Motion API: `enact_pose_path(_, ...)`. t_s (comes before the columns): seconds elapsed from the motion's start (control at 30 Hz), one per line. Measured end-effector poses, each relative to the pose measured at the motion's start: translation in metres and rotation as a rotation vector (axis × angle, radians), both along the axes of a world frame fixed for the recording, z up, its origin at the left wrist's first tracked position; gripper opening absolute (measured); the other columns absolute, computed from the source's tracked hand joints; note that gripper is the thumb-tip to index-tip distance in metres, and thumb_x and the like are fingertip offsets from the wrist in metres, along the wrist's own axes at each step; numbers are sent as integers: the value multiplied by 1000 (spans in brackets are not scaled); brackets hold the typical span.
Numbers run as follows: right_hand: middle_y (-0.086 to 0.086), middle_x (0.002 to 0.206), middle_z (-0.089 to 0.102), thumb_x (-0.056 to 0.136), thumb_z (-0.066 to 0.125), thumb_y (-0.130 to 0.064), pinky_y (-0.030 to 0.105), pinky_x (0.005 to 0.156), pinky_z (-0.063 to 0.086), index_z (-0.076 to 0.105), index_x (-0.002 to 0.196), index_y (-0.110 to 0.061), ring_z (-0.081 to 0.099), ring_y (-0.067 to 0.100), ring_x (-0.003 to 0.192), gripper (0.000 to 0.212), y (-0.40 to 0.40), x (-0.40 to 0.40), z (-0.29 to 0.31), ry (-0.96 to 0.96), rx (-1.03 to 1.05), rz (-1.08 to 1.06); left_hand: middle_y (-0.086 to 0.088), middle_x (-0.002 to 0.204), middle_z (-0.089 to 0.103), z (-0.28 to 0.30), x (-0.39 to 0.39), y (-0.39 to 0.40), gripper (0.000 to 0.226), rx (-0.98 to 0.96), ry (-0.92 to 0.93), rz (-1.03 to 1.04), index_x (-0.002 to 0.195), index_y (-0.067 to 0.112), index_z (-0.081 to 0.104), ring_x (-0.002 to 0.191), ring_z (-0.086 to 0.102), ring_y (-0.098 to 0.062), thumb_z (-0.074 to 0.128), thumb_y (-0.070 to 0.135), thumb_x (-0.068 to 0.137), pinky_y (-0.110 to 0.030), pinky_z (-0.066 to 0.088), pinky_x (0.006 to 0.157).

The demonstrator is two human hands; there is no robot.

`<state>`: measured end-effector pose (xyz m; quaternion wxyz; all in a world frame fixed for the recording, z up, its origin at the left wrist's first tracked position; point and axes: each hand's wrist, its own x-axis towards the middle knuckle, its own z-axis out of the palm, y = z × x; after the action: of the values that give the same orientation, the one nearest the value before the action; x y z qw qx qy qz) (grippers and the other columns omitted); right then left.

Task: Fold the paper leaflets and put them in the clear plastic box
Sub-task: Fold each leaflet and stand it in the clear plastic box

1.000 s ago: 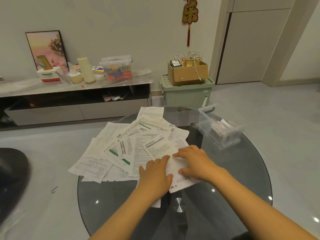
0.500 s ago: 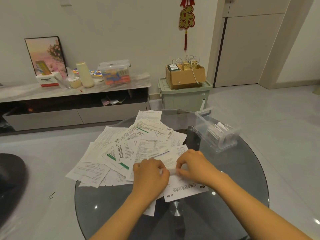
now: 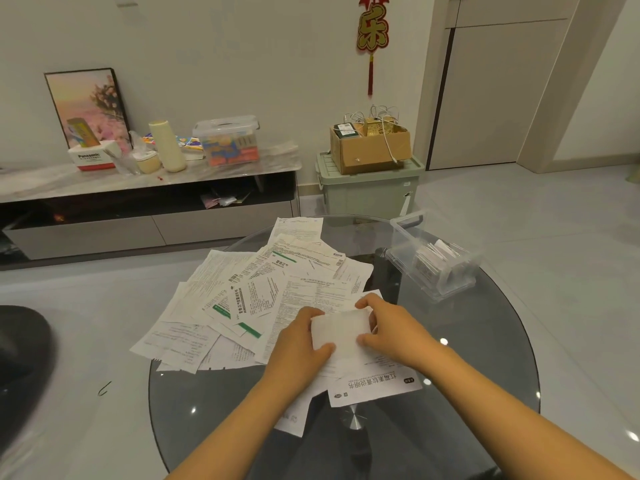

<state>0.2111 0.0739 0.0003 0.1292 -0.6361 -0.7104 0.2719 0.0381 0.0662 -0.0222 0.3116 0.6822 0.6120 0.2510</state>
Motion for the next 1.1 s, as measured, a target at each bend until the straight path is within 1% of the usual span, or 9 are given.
enact_pose_path(0.13, -2, 114, 52, 83, 66, -24, 32, 86, 51, 31, 136, -28, 57, 17, 99, 64, 2, -4, -9, -19, 3, -30, 4, 132, 38, -8, -1, 4, 72, 46, 56, -40, 142, 29, 26, 121, 43, -15, 67, 21, 84, -33, 41, 103)
enact_pose_path(0.23, -2, 126, 42, 84, 65, -26, 29, 89, 46, 43, 128, -30, 48, 17, 111, 49, 3, -4, -10, -114, 91, 22, 7, 138, 27, -10, -3, 7, 58, 148, 139, -105, 137, 29, 39, 129, 27, -10, 65, 23, 86, -22, 28, 107)
enact_pose_path(0.37, -7, 130, 45, 85, 62, -36, 28, 99, 36, 55, 126, -29, 34, 15, 123, 42, 2, -4, -11, -235, 123, 173, 14, 139, 35, -10, -6, 7, 43, 245, 394, -279, 130, 31, 51, 130, 25, -6, 55, 43, 90, -22, 11, 102)
enact_pose_path(0.47, -8, 135, 45, 85, 61, -43, 29, 103, 32, 50, 132, -29, 34, 15, 127, 50, 0, -3, -8, -271, 82, 227, 15, 136, 40, -12, -6, 6, 50, 249, 419, -312, 133, 31, 47, 128, 29, -5, 53, 52, 88, -24, 13, 103)
enact_pose_path(0.63, -8, 126, 56, 87, 57, -46, 30, 93, 41, 58, 123, -33, 46, 14, 117, 39, -1, -2, -7, -320, 129, 239, 14, 133, 48, -11, -5, 7, 39, 305, 437, -337, 126, 33, 56, 125, 35, -7, 51, 49, 91, -23, 17, 100)
enact_pose_path(0.83, -8, 103, 69, 90, 48, -29, 25, 75, 47, 67, 109, -29, 60, 13, 89, 27, -3, 0, 1, -245, 195, 194, 13, 102, 63, -8, -7, 7, 21, 323, 265, -293, 101, 26, 70, 97, 54, -9, 53, 35, 92, -27, 41, 86)
enact_pose_path(0.93, -9, 101, 69, 90, 50, -29, 29, 79, 51, 67, 104, -28, 61, 11, 90, 22, -3, 1, 1, -126, 190, 115, 14, 91, 62, -5, -5, 5, 14, 316, 163, -227, 94, 24, 69, 87, 54, -4, 56, 29, 91, -19, 42, 78)
enact_pose_path(1.03, -6, 96, 67, 88, 55, -29, 33, 78, 52, 64, 100, -23, 61, 13, 87, 16, -1, 3, 0, 42, 190, -6, 15, 85, 66, 5, -2, 3, 11, 220, -82, -53, 88, 26, 70, 81, 56, 3, 59, 24, 91, -6, 38, 68)
enact_pose_path(1.1, -5, 95, 66, 86, 61, -27, 26, 74, 50, 63, 99, -21, 60, 12, 86, 14, 0, 5, 2, 181, 182, -97, 15, 82, 68, 11, -2, 2, 13, 153, -227, 36, 84, 28, 70, 79, 59, 3, 60, 24, 91, -7, 42, 67)
